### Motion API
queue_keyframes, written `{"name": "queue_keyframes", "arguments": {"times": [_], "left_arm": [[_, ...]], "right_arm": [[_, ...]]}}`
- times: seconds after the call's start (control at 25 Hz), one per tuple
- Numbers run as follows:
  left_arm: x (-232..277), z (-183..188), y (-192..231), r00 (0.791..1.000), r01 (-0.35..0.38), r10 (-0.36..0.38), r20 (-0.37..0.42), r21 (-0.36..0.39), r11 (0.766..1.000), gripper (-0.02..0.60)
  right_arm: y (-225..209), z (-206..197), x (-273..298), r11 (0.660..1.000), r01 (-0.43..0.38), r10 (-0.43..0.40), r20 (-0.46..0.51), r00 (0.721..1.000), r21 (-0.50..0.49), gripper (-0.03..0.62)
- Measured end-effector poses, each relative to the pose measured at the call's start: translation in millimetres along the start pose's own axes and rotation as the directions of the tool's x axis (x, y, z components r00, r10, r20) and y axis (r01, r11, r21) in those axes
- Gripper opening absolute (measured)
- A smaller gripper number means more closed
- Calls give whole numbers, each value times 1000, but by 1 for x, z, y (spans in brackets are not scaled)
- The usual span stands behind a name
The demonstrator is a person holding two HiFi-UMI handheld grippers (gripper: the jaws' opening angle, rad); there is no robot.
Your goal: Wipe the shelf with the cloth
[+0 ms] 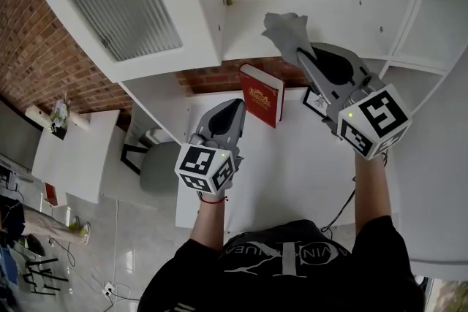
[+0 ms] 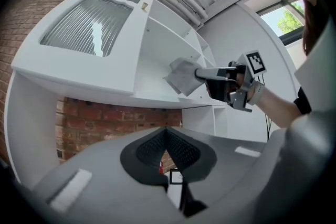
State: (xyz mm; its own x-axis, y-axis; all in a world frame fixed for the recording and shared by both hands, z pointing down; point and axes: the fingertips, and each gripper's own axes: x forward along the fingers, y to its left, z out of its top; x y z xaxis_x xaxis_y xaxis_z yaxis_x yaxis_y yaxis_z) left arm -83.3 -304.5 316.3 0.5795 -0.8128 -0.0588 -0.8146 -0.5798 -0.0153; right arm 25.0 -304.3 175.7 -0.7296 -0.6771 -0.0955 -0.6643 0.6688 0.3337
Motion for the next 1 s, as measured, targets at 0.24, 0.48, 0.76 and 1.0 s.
{"name": "queue_keyframes", "arguments": {"times": [0.24,0.48,0.76,1.0], "left_arm": [[0,12,13,1000,6,-6,-1,4,1000,9],[-4,22,28,1000,2,-2,17,-2,1000,9],[-9,18,46,1000,-11,11,6,-17,1000,9],[-8,11,54,1000,-15,15,5,-36,999,9]], "right_arm": [[-39,-10,43,934,87,-185,-260,948,-346,31],[-8,-49,87,838,-223,-94,-534,840,-498,31],[38,-55,112,872,-424,205,-603,771,-245,103],[38,-30,120,877,-478,402,-477,781,-43,201]]}}
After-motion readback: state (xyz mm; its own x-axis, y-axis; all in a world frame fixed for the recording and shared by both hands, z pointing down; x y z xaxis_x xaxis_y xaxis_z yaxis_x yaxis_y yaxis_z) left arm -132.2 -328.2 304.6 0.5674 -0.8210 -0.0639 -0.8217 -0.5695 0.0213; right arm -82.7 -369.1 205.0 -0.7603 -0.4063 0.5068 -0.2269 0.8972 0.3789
